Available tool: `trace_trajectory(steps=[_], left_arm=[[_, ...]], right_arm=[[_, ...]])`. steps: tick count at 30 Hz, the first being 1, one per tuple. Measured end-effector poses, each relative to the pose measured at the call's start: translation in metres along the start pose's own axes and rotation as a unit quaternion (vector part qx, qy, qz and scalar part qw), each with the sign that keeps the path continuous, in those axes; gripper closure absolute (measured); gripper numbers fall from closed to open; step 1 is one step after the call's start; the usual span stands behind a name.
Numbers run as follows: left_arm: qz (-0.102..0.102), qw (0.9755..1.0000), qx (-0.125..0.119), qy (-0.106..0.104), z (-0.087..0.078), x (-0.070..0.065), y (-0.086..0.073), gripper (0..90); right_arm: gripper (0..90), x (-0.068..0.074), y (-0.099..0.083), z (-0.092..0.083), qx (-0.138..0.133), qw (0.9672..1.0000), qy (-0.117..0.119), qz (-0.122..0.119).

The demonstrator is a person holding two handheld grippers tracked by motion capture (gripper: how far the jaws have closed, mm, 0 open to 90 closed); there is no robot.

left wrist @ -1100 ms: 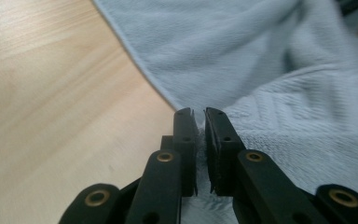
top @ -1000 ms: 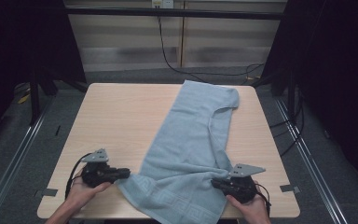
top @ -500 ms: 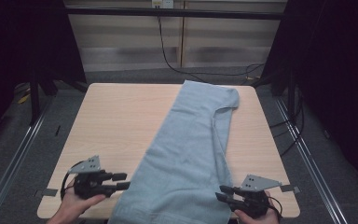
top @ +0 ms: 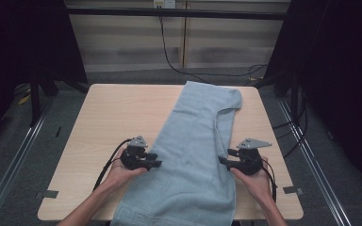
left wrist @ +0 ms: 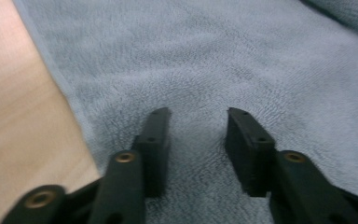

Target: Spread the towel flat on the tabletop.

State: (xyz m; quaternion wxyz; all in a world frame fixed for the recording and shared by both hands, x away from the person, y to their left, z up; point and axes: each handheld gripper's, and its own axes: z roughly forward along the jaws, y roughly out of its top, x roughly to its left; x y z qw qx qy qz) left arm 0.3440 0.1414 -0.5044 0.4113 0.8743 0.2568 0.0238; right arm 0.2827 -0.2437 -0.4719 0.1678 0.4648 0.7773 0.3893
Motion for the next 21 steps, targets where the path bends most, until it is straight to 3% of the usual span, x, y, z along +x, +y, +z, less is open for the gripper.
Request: trace_trajectory(steps=[1,2,3,4,5,9,10,12,13,16,18,19,20,21], left_arm=[[0.000,1.0000,0.000,0.000,0.000,0.000,0.000,75.6],[0.008,0.9999,0.002,0.009,-0.004,0.001,-0.003,78.5],[0.006,0.9999,0.003,0.012,-0.008,0.001,-0.006,81.3],[0.006,0.9999,0.003,0.012,-0.008,0.001,-0.006,84.0],[-0.001,0.9999,0.001,0.012,-0.016,0.000,-0.014,85.2],[-0.004,0.9996,0.006,0.027,-0.033,-0.006,-0.028,86.3],[-0.014,0.9995,0.005,0.029,-0.047,-0.011,-0.042,86.3],[-0.021,0.9994,0.002,0.027,-0.054,-0.014,-0.049,86.4],[-0.046,0.9989,0.000,0.014,-0.069,-0.020,-0.064,86.4],[-0.053,0.9986,0.004,-0.001,-0.081,-0.031,-0.077,86.3],[-0.063,0.9976,0.011,-0.026,-0.090,-0.042,-0.087,86.2],[-0.058,0.9974,0.012,-0.039,-0.094,-0.047,-0.091,85.1],[-0.049,0.9977,0.011,-0.046,-0.095,-0.050,-0.093,78.2],[-0.041,0.9979,0.006,-0.050,-0.096,-0.051,-0.093,78.2]], right_arm=[[47.7,0.000,0.000,0.000,0.000,1.0000,0.000,0.000],[64.0,-0.004,0.000,0.012,0.005,0.9999,0.016,0.001],[73.7,-0.003,-0.001,0.016,0.012,0.9998,0.018,-0.003],[73.7,-0.003,-0.001,0.016,0.012,0.9998,0.018,-0.003],[87.4,0.002,-0.003,0.017,0.018,0.9996,0.018,-0.013],[88.5,0.011,-0.005,-0.005,-0.003,0.9997,0.016,-0.016],[88.5,0.011,-0.008,-0.012,-0.006,0.9997,0.015,-0.015],[88.5,0.013,-0.017,-0.022,-0.005,0.9997,0.018,-0.012],[88.2,0.015,-0.023,-0.026,0.000,0.9998,0.019,-0.009],[87.1,0.025,-0.039,-0.038,0.008,0.9994,0.035,-0.002],[86.0,0.030,-0.045,-0.042,0.009,0.9992,0.040,0.005],[82.7,0.034,-0.049,-0.044,0.013,0.9988,0.048,0.003],[76.0,0.042,-0.055,-0.048,0.025,0.9984,0.050,-0.009],[76.0,0.042,-0.055,-0.048,0.025,0.9984,0.050,-0.009]])
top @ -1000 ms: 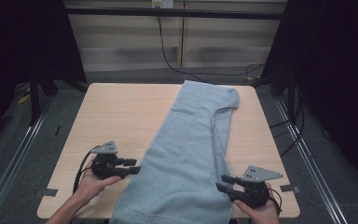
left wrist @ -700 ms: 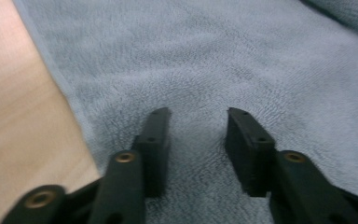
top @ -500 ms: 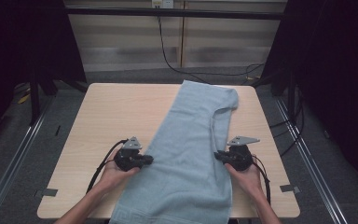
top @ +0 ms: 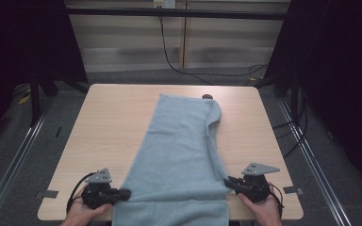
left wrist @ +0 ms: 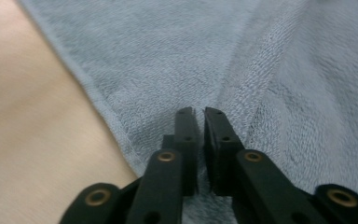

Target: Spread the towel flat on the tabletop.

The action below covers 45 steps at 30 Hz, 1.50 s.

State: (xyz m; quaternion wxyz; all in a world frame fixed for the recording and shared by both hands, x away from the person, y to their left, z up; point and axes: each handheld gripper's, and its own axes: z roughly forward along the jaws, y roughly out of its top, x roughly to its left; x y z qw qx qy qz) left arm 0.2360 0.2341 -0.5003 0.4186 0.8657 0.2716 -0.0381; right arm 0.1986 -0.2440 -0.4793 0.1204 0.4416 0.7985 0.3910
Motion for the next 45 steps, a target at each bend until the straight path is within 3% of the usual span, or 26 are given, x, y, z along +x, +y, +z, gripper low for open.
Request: trace_trajectory(steps=[2,3,5,6,8,10,11,12,15,20,21,23,24,26,28,30,33,34,35,36,37,40,41,42,44,45], left_arm=[[-0.006,0.9998,-0.017,0.009,0.005,0.009,0.018,68.6],[-0.006,0.9998,-0.017,0.009,0.005,0.009,0.018,67.0],[-0.005,0.9995,-0.024,0.018,0.015,0.020,0.038,65.5],[-0.005,0.9995,-0.024,0.018,0.021,0.027,0.049,64.3],[0.009,0.9988,-0.018,0.046,0.045,0.047,0.078,61.5],[0.006,0.9983,-0.025,0.052,0.052,0.053,0.084,61.4],[0.003,0.9976,-0.026,0.064,0.066,0.063,0.093,61.5],[0.009,0.9965,-0.014,0.082,0.073,0.067,0.093,61.6],[0.011,0.9959,-0.024,0.087,0.076,0.069,0.091,63.6],[0.024,0.9941,-0.013,0.105,0.062,0.059,0.078,64.8],[0.021,0.9936,-0.013,0.110,0.055,0.058,0.071,65.5],[0.018,0.9939,-0.013,0.108,0.051,0.059,0.068,67.1],[0.003,0.9937,-0.015,0.111,0.043,0.062,0.062,67.8],[-0.004,0.9933,-0.019,0.114,0.039,0.064,0.059,69.4],[-0.021,0.9912,-0.024,0.128,0.027,0.069,0.050,71.8],[-0.036,0.9899,-0.034,0.133,0.022,0.072,0.045,71.8],[-0.040,0.9886,-0.036,0.141,0.020,0.075,0.045,72.7],[-0.036,0.9884,-0.034,0.144,0.021,0.075,0.045,73.1],[-0.036,0.9884,-0.034,0.144,0.021,0.075,0.045,73.0],[-0.034,0.9878,-0.033,0.148,0.021,0.077,0.047,73.3],[-0.035,0.9878,-0.034,0.148,0.021,0.078,0.047,73.4],[-0.041,0.9871,-0.040,0.149,0.020,0.082,0.046,73.3],[-0.052,0.9871,-0.040,0.146,0.018,0.083,0.046,73.1],[-0.052,0.9871,-0.040,0.146,0.018,0.083,0.046,73.0],[-0.046,0.9876,-0.035,0.146,0.013,0.079,0.041,72.5],[-0.046,0.9876,-0.035,0.146,0.013,0.079,0.041,71.5]], right_arm=[[68.6,-0.001,0.003,0.000,-0.009,1.0000,0.000,0.002],[68.6,-0.001,0.003,0.000,-0.009,1.0000,0.000,0.002],[62.6,-0.005,0.012,0.004,-0.021,0.9997,-0.005,0.008],[60.2,-0.007,0.017,0.007,-0.026,0.9996,-0.006,0.004],[56.8,-0.016,0.036,0.020,-0.031,0.9995,-0.002,0.000],[55.9,-0.021,0.048,0.032,-0.041,0.9991,0.008,0.002],[55.2,-0.023,0.053,0.038,-0.041,0.9991,0.009,0.003],[55.2,-0.025,0.058,0.045,-0.039,0.9992,0.010,-0.001],[55.2,-0.025,0.066,0.057,-0.032,0.9993,0.014,-0.011],[53.9,-0.024,0.081,0.083,-0.013,0.9995,0.025,-0.016],[53.8,-0.026,0.084,0.096,0.010,0.9993,0.034,-0.010],[54.9,-0.025,0.084,0.102,0.018,0.9990,0.040,-0.010],[56.2,-0.022,0.085,0.112,0.030,0.9979,0.054,-0.020],[56.5,-0.019,0.086,0.115,0.031,0.9974,0.060,-0.025],[52.9,-0.008,0.092,0.123,0.032,0.9951,0.084,-0.042],[50.1,0.003,0.093,0.127,0.038,0.9937,0.088,-0.057],[54.3,0.018,0.094,0.129,0.036,0.9900,0.112,-0.079],[64.7,0.023,0.095,0.129,0.042,0.9893,0.108,-0.088],[64.7,0.023,0.095,0.129,0.042,0.9893,0.108,-0.088],[83.8,0.029,0.095,0.129,0.054,0.9896,0.079,-0.108],[89.0,0.028,0.096,0.128,0.049,0.9905,0.076,-0.103],[89.9,0.016,0.098,0.125,0.023,0.9953,0.056,-0.076],[90.0,-0.003,0.100,0.116,-0.016,0.9984,0.037,-0.039],[90.0,-0.003,0.100,0.116,-0.016,0.9984,0.037,-0.039],[90.0,-0.025,0.099,0.095,-0.047,0.9989,0.003,-0.004],[90.0,-0.029,0.097,0.087,-0.050,0.9988,0.001,-0.002]])
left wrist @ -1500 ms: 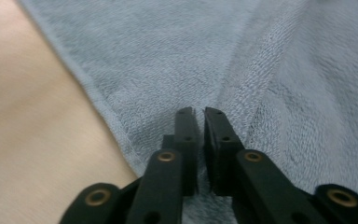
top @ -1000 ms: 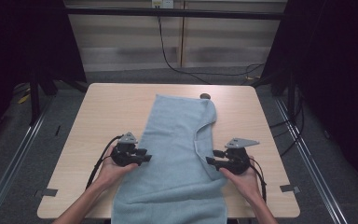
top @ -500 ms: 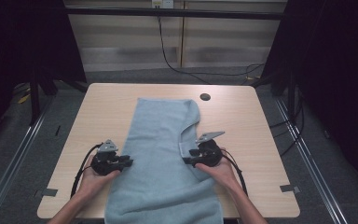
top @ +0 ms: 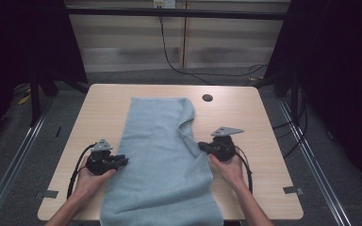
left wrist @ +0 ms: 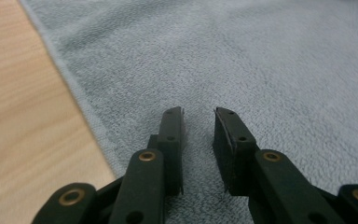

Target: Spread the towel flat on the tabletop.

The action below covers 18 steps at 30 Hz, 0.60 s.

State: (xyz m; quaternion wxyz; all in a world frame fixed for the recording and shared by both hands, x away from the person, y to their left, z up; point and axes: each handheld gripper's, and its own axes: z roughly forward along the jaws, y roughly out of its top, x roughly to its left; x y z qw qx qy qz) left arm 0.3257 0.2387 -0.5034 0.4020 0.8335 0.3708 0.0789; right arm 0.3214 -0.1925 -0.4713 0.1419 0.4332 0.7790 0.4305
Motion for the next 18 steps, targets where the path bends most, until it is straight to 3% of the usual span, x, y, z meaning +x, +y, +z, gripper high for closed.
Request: trace_trajectory(steps=[3,4,5,6,7,8,9,11,12,13,15,18], left_arm=[[-0.012,0.9995,-0.003,-0.028,-0.009,-0.005,-0.011,71.4],[-0.013,0.9990,0.001,-0.043,-0.013,-0.009,-0.015,71.4],[-0.005,0.9987,0.004,-0.050,-0.016,-0.015,-0.018,71.4],[0.011,0.9979,0.018,-0.062,-0.024,-0.029,-0.025,71.4],[0.011,0.9979,0.018,-0.062,-0.024,-0.029,-0.025,71.4],[0.015,0.9963,0.029,-0.080,-0.033,-0.043,-0.034,71.4],[0.015,0.9963,0.029,-0.080,-0.033,-0.043,-0.034,71.4],[0.014,0.9932,0.036,-0.110,-0.041,-0.051,-0.043,72.0],[0.012,0.9918,0.037,-0.122,-0.043,-0.053,-0.047,72.0],[0.012,0.9908,0.035,-0.130,-0.044,-0.055,-0.048,69.6],[0.024,0.9907,0.032,-0.130,-0.041,-0.055,-0.040,64.0],[0.024,0.9963,0.008,-0.082,-0.016,-0.038,-0.006,61.8]], right_arm=[[90.0,-0.002,-0.007,-0.014,0.000,0.9999,-0.011,-0.005],[90.0,-0.002,-0.013,-0.020,0.004,1.0000,-0.004,-0.003],[90.0,0.000,-0.019,-0.025,0.007,1.0000,0.000,-0.004],[90.0,0.008,-0.032,-0.033,0.025,0.9996,0.004,-0.011],[90.0,0.008,-0.032,-0.033,0.025,0.9996,0.004,-0.011],[90.0,0.017,-0.045,-0.044,0.035,0.9992,0.019,-0.006],[90.0,0.017,-0.045,-0.044,0.035,0.9992,0.019,-0.006],[89.9,0.035,-0.068,-0.066,0.055,0.9980,0.030,-0.003],[89.9,0.035,-0.068,-0.066,0.055,0.9980,0.030,-0.003],[87.4,0.043,-0.082,-0.079,0.062,0.9975,0.032,0.002],[78.6,0.044,-0.085,-0.087,0.062,0.9979,0.018,-0.007],[69.4,0.026,-0.073,-0.087,0.025,0.9995,0.009,0.014]])
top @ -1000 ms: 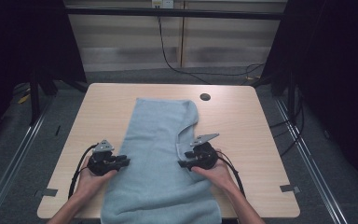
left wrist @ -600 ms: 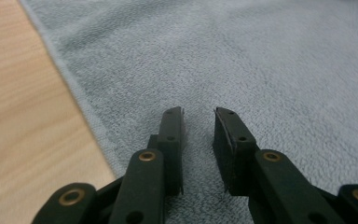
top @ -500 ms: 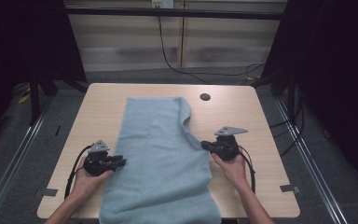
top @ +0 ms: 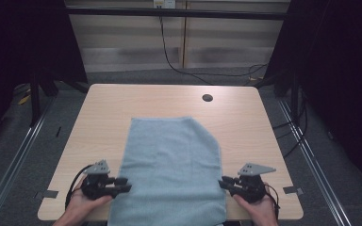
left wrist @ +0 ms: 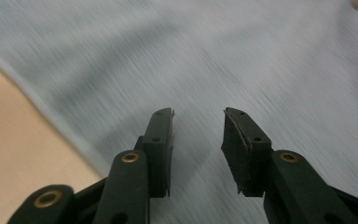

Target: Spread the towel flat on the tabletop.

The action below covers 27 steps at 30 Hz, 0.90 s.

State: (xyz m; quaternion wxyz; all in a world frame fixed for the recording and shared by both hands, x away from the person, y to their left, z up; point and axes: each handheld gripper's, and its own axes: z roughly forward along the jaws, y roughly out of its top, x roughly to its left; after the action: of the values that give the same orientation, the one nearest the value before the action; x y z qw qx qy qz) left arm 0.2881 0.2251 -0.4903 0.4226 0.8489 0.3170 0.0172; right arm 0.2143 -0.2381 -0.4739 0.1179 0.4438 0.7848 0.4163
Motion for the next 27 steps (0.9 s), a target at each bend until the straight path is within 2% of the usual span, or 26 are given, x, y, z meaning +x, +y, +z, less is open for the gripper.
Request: trace_trajectory(steps=[1,2,3,4,5,6,7,8,10,11,13,14,16,17,18,19,20,21,22,23,24,25,26,27], left_arm=[[-0.003,1.0000,-0.003,0.004,0.007,0.007,0.009,61.5],[-0.003,1.0000,-0.003,0.004,0.007,0.007,0.009,61.1],[-0.007,0.9999,-0.008,0.009,0.015,0.014,0.018,60.6],[-0.007,0.9995,-0.007,0.029,0.030,0.026,0.034,59.7],[-0.007,0.9995,-0.007,0.029,0.030,0.026,0.034,59.6],[-0.009,0.9992,-0.018,0.034,0.036,0.030,0.039,59.6],[-0.001,0.9983,-0.017,0.056,0.047,0.034,0.046,58.6],[0.001,0.9982,0.000,0.061,0.053,0.036,0.046,58.6],[0.003,0.9983,0.001,0.059,0.056,0.037,0.043,58.6],[0.009,0.9983,0.001,0.057,0.053,0.036,0.040,59.0],[0.031,0.9972,0.011,0.067,0.047,0.030,0.035,67.3],[0.031,0.9972,0.011,0.067,0.047,0.030,0.035,70.4],[0.040,0.9973,0.005,0.062,0.041,0.028,0.027,78.5],[0.034,0.9980,0.001,0.054,0.038,0.026,0.023,81.5],[0.029,0.9985,0.000,0.046,0.035,0.026,0.019,83.2],[0.028,0.9989,0.000,0.039,0.033,0.024,0.016,83.2],[0.033,0.9991,0.005,0.027,0.028,0.018,0.011,85.3],[0.033,0.9991,0.005,0.027,0.028,0.018,0.011,85.8],[0.033,0.9994,0.008,0.008,0.024,0.012,0.005,85.9],[0.033,0.9994,0.008,0.008,0.024,0.012,0.005,85.9],[0.025,0.9995,0.015,-0.011,0.017,0.003,-0.002,85.8],[0.025,0.9995,0.015,-0.011,0.017,0.003,-0.002,85.6],[0.028,0.9989,0.023,-0.029,0.010,-0.008,-0.010,85.1],[0.025,0.9985,0.029,-0.039,0.007,-0.013,-0.013,83.6]], right_arm=[[67.2,-0.007,0.008,0.003,-0.011,0.9999,-0.010,-0.001],[67.2,-0.007,0.008,0.003,-0.011,0.9999,-0.010,-0.001],[65.1,-0.020,0.024,0.016,-0.016,0.9998,-0.007,-0.007],[63.4,-0.027,0.032,0.024,-0.014,0.9998,-0.013,-0.009],[63.3,-0.032,0.040,0.033,-0.013,0.9997,-0.018,-0.010],[63.3,-0.032,0.040,0.033,-0.013,0.9997,-0.018,-0.010],[63.2,-0.040,0.052,0.054,-0.007,0.9997,-0.014,-0.020],[63.6,-0.043,0.056,0.064,-0.001,0.9996,-0.018,-0.022],[65.9,-0.046,0.059,0.083,0.010,0.9997,-0.017,-0.017],[69.2,-0.046,0.060,0.090,0.019,0.9994,-0.019,-0.023],[73.1,-0.042,0.056,0.099,0.046,0.9980,-0.024,-0.037],[73.3,-0.039,0.053,0.100,0.043,0.9977,-0.024,-0.046],[75.1,-0.038,0.052,0.099,0.045,0.9978,-0.017,-0.045],[83.9,-0.033,0.048,0.095,0.049,0.9968,-0.019,-0.060],[86.7,-0.029,0.045,0.092,0.049,0.9965,-0.017,-0.065],[86.7,-0.029,0.045,0.092,0.049,0.9965,-0.017,-0.065],[88.7,-0.021,0.040,0.088,0.049,0.9958,-0.014,-0.076],[88.9,-0.017,0.038,0.086,0.050,0.9957,-0.012,-0.077],[89.0,-0.014,0.035,0.082,0.053,0.9956,-0.007,-0.077],[89.0,-0.010,0.031,0.078,0.053,0.9953,-0.001,-0.081],[89.0,-0.005,0.026,0.073,0.057,0.9950,0.004,-0.082],[88.9,-0.001,0.021,0.068,0.056,0.9952,0.014,-0.079],[88.7,0.004,0.015,0.061,0.058,0.9952,0.021,-0.076],[88.1,0.008,0.009,0.055,0.058,0.9951,0.032,-0.073]])
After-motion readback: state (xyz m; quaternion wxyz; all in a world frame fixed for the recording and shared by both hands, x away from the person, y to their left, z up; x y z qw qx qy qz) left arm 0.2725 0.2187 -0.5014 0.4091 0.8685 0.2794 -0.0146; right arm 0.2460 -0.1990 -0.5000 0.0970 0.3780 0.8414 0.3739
